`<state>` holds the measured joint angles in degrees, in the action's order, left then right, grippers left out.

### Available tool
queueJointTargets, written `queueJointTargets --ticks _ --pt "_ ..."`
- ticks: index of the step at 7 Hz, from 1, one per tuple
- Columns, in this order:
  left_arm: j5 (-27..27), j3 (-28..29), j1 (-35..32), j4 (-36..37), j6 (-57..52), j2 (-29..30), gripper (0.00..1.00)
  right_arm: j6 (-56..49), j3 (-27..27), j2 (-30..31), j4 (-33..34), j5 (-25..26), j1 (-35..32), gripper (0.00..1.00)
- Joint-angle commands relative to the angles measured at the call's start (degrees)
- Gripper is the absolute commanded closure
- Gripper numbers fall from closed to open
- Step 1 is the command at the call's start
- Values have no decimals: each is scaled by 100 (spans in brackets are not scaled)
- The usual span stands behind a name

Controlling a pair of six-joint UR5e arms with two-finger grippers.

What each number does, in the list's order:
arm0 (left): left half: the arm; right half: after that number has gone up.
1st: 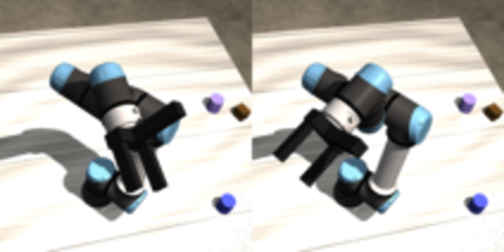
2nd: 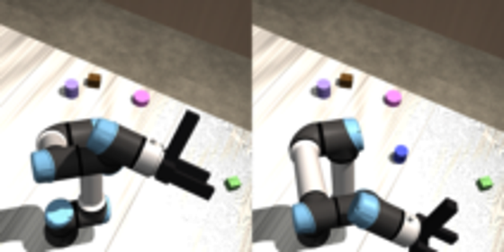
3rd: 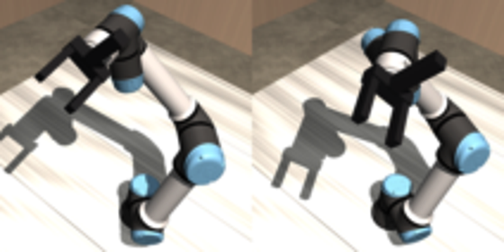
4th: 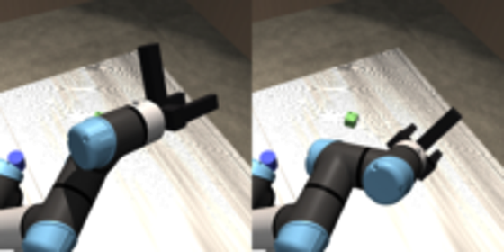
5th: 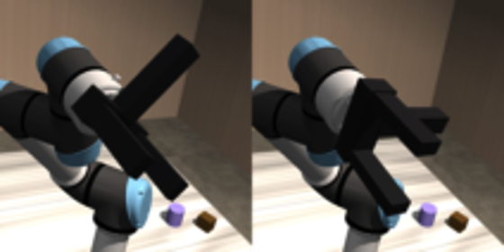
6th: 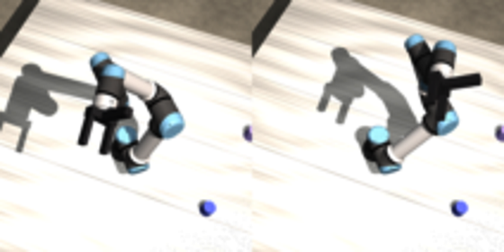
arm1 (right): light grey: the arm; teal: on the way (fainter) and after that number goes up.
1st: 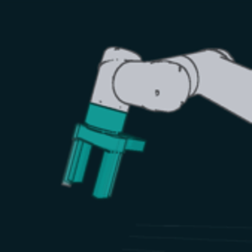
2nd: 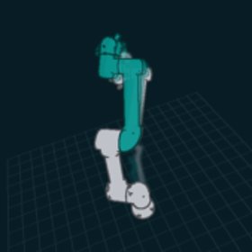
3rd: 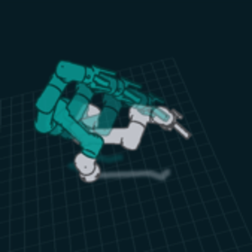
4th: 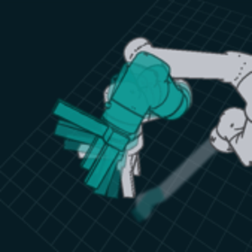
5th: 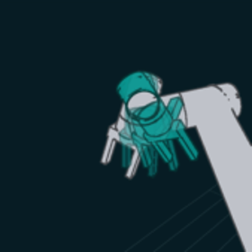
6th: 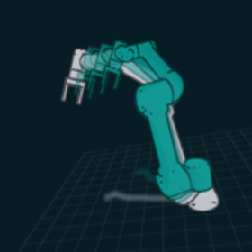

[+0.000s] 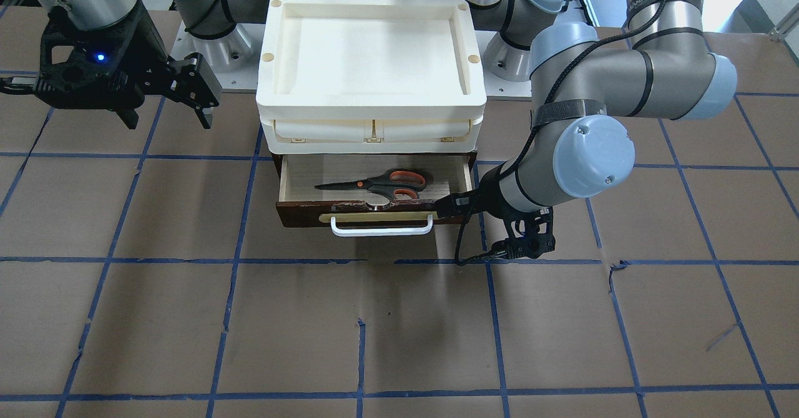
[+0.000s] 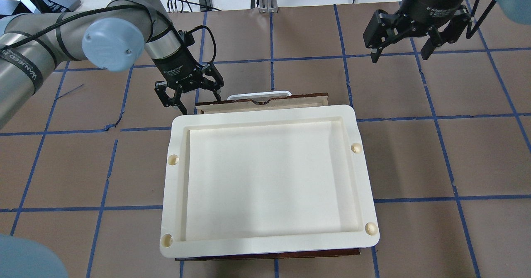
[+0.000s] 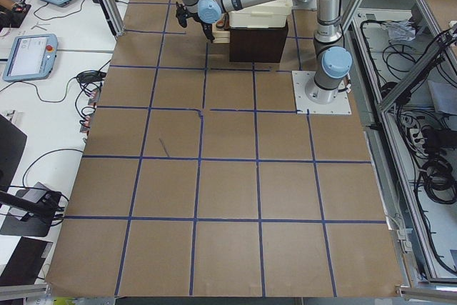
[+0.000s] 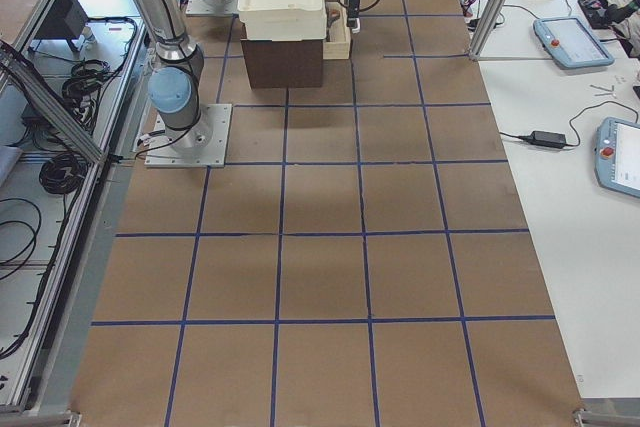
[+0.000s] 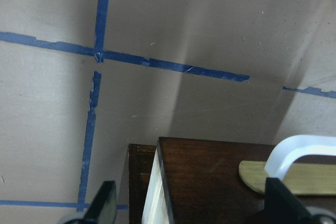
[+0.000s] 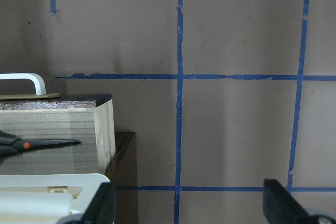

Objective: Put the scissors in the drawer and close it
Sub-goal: 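Lower the left gripper to the drawer front and push it shut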

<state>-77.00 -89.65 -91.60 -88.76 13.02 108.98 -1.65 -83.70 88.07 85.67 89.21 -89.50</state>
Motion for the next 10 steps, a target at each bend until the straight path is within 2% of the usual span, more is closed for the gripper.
queueJointTargets --ticks 1,10 --pt "-8 -9 -77 -167 129 -17 0 -11 -6 0 -6 -27 3 0" --pt "-8 -167 -298 -712 183 -70 0 -117 -50 9 -155 -71 -6 0"
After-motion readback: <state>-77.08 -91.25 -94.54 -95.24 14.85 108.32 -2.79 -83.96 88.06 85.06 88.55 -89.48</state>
